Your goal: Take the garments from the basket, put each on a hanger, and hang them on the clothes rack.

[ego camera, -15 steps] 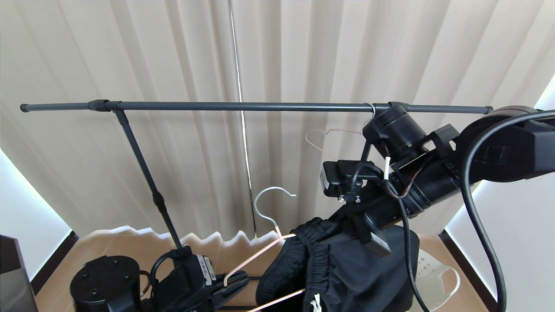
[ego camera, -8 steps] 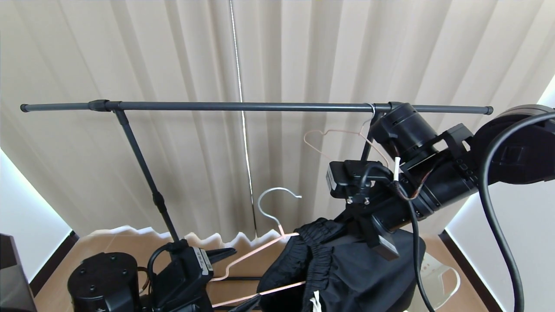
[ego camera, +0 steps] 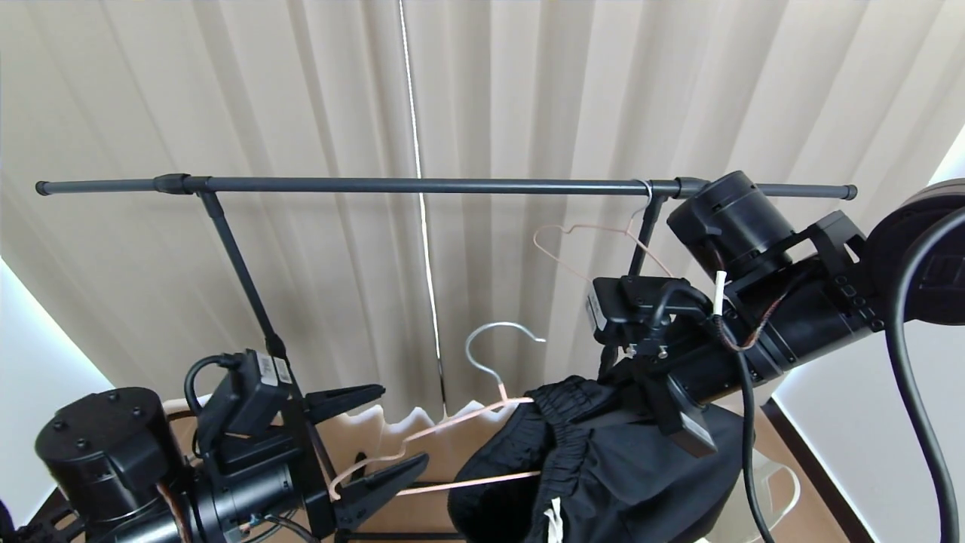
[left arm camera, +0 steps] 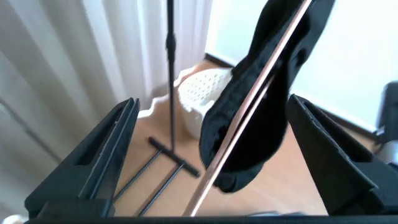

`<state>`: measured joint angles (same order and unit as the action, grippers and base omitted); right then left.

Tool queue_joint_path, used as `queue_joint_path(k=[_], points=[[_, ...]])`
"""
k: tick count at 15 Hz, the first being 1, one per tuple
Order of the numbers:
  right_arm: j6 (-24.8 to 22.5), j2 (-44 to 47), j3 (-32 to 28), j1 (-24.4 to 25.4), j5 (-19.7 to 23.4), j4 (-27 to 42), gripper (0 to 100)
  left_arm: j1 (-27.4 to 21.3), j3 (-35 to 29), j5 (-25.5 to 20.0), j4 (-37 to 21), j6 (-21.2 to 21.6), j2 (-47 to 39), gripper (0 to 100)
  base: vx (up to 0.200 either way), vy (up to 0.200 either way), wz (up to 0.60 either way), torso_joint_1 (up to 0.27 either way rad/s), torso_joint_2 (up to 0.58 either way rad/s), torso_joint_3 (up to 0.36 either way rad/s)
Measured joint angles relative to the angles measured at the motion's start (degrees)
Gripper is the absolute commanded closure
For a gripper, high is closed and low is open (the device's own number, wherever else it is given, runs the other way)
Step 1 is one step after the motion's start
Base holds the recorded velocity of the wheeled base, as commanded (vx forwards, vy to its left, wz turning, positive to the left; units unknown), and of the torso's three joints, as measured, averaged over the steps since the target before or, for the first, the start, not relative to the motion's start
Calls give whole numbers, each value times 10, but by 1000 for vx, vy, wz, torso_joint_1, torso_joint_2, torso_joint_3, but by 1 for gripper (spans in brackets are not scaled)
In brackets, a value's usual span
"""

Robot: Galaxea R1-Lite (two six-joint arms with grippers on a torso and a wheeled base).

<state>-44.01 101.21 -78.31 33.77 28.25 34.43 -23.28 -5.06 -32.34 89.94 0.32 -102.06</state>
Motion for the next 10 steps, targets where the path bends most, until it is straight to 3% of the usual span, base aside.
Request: queue_joint_path(k=[3, 5, 8, 10], points=[[1, -6, 1, -2, -63, -1, 100, 45, -30, -39, 0, -94, 21, 0, 0, 0, 0, 0, 0, 0], [6, -12, 1, -2, -97, -9, 100, 57, -41, -48, 0, -119, 26, 0, 0, 0, 0, 0, 0, 0], [37, -25, 29, 0, -160, -104, 100, 59, -61, -49, -17, -115, 28, 0, 0, 0, 0, 0, 0, 0], [49, -39, 79, 5, -213, -206, 100, 51, -80, -46, -93, -91, 30, 0, 0, 0, 0, 0, 0, 0]])
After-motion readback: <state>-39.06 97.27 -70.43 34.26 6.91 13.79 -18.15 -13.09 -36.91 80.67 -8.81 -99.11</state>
